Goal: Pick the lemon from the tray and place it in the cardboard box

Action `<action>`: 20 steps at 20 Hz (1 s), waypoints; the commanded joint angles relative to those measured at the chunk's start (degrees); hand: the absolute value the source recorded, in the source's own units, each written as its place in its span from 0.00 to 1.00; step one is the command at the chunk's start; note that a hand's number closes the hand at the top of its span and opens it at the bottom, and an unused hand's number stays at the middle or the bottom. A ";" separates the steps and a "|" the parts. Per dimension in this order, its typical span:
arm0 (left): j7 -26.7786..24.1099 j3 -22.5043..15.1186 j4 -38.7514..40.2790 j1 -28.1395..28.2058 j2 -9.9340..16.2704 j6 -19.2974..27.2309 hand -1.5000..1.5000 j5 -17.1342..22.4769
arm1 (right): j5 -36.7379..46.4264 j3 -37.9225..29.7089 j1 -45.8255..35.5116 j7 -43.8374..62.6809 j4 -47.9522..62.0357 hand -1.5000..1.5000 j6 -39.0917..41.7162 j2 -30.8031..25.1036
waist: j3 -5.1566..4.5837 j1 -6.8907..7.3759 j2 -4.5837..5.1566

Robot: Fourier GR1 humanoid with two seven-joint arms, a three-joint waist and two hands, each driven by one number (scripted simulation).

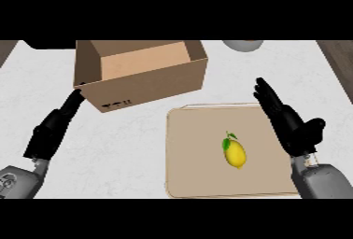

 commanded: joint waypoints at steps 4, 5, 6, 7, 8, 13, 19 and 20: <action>0.81 4.21 3.81 3.89 1.35 8.29 0.50 -4.76 | -7.57 0.17 0.78 -8.46 -1.54 0.00 15.00 -1.31 | 0.94 1.71 -0.72; 1.95 6.62 5.05 2.69 3.34 8.25 0.50 -4.06 | -8.66 0.95 0.87 -12.04 -0.75 0.00 18.37 -0.76 | 1.04 2.08 -0.48; 1.33 9.28 7.01 3.70 4.87 10.28 0.50 -4.31 | -10.57 1.12 1.80 -12.77 -3.60 0.00 21.92 -2.22 | 1.02 1.92 -0.73; 1.75 5.28 4.49 4.19 3.31 6.32 0.50 -3.13 | 10.56 2.46 -7.57 -13.20 -6.97 0.00 16.07 -14.32 | -0.77 4.13 -4.10; 1.87 6.01 5.59 4.61 3.32 7.25 0.50 -3.18 | 15.53 4.22 -6.52 -15.13 -6.00 0.00 16.66 -17.13 | 0.01 3.74 -2.37; 4.15 7.87 6.03 3.92 2.52 10.53 0.50 -3.71 | 6.99 2.59 5.02 -43.09 10.48 0.00 22.03 -10.25 | 1.27 2.26 -0.05; 2.72 8.05 7.67 5.20 1.74 9.53 0.50 -4.84 | 16.05 2.19 -1.61 -65.99 26.58 0.00 26.53 -11.93 | 0.98 2.60 -0.47; 3.43 8.51 7.41 3.31 2.13 8.57 0.50 -4.20 | 19.17 2.01 -4.14 -66.22 28.60 0.00 23.04 -12.85 | 1.02 2.89 -0.33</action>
